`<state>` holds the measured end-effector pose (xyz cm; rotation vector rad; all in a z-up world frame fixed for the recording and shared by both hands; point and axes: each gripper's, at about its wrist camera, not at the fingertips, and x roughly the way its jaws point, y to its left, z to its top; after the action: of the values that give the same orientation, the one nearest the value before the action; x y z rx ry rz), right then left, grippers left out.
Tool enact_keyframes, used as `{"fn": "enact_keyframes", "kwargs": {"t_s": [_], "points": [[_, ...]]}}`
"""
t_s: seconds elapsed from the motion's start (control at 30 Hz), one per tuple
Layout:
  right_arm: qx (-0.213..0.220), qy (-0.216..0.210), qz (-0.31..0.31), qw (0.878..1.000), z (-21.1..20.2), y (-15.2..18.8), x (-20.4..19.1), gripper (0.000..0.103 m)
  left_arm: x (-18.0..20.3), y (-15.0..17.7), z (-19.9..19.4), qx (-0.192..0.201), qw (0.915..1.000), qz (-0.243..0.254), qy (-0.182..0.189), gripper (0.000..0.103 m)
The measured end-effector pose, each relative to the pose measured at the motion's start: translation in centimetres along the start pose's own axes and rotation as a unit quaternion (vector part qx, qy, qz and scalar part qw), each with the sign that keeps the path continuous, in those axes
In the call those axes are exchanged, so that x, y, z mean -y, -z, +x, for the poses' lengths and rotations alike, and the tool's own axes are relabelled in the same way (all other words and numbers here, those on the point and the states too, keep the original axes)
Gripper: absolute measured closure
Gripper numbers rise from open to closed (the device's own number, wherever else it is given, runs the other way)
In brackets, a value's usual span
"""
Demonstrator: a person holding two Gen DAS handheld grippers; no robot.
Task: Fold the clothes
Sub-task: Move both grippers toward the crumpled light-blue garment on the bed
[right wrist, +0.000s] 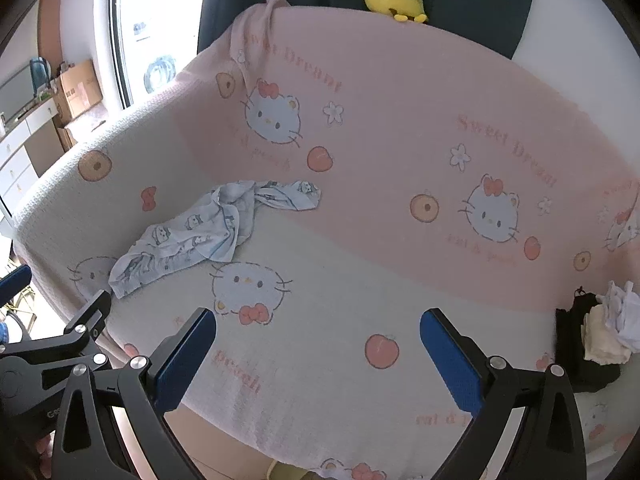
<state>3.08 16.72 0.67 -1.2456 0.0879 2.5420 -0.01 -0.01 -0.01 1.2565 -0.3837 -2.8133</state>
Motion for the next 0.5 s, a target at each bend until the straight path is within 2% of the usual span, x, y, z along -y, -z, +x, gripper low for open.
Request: {"fn": "enact_keyframes", "kwargs": {"t_s": [0.13, 0.33, 0.5], "points": [[0.002, -0.003, 0.0, 1.0, -0.2, -0.1, -0.4, 0.001, -0.2, 0.0, 0.3, -0.007, 0.9999, -0.004, 0.008, 0.0], [0.0, -0.013, 0.004, 1.0, 0.3, 0.1, -0.5, 0.001, 0.0, 0.2, 0.5, -0.004, 1.0, 0.008, 0.001, 0.0], [-0.008, -0.017, 0.003, 1.0, 1.1, -0.6, -0.9, 0.001, 0.0, -0.2, 2.3, -0.003, 1.0, 0.007, 0.004, 0.0]]}}
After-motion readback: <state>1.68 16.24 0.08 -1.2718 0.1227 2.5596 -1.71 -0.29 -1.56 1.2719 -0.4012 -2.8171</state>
